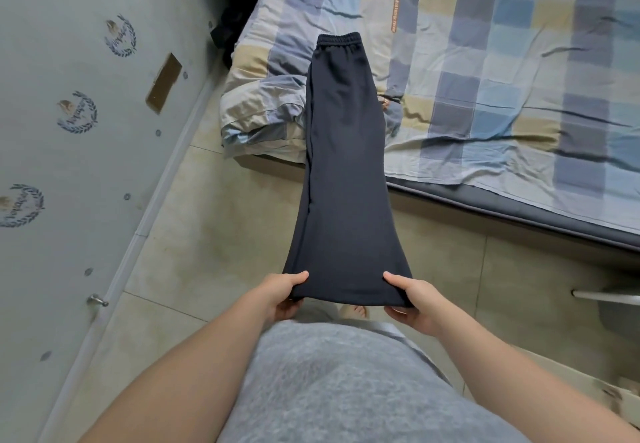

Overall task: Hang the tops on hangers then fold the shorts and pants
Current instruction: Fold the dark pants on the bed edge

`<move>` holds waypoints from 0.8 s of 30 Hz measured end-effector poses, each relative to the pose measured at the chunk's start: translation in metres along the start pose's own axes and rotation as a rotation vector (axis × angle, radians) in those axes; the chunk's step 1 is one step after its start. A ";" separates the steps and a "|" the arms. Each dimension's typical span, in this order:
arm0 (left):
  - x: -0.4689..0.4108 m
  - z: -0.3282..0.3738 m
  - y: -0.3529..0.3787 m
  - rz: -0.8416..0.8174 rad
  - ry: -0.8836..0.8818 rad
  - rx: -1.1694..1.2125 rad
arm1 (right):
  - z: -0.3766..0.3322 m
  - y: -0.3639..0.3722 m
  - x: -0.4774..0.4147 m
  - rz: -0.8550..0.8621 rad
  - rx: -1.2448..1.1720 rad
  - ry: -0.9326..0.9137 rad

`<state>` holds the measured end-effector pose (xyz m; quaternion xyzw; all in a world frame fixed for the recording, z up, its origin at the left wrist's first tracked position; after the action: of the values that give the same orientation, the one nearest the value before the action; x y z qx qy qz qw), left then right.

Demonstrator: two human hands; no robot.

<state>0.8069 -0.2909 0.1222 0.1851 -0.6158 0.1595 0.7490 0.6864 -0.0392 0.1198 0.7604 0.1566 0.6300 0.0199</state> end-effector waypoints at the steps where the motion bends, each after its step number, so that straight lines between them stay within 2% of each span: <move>1: 0.003 -0.001 0.001 0.000 -0.013 -0.021 | 0.001 -0.001 0.001 0.000 0.008 0.009; 6: 0.013 0.021 0.008 0.007 0.011 -0.028 | -0.020 0.002 0.004 -0.021 0.004 -0.024; 12: 0.016 0.079 0.025 -0.013 0.093 0.081 | -0.085 0.010 0.008 -0.033 -0.017 -0.096; 18: 0.007 0.181 0.040 -0.051 0.231 0.246 | -0.182 0.038 -0.002 -0.055 -0.067 -0.178; 24: -0.022 0.312 0.044 -0.107 0.290 0.289 | -0.298 0.068 -0.036 -0.045 -0.127 -0.219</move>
<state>0.5124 -0.4001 0.1585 0.2981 -0.4617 0.2312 0.8028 0.4074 -0.1633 0.1623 0.8182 0.1301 0.5512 0.0992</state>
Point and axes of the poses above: each hand's wrist, its own x-axis away from the middle knuckle, its own y-axis out of the palm, z = x × y, the point moved 8 cm from there along -x, towards the middle knuckle, and after that the axes turned 10 degrees about -z, right-handed, at the moved point
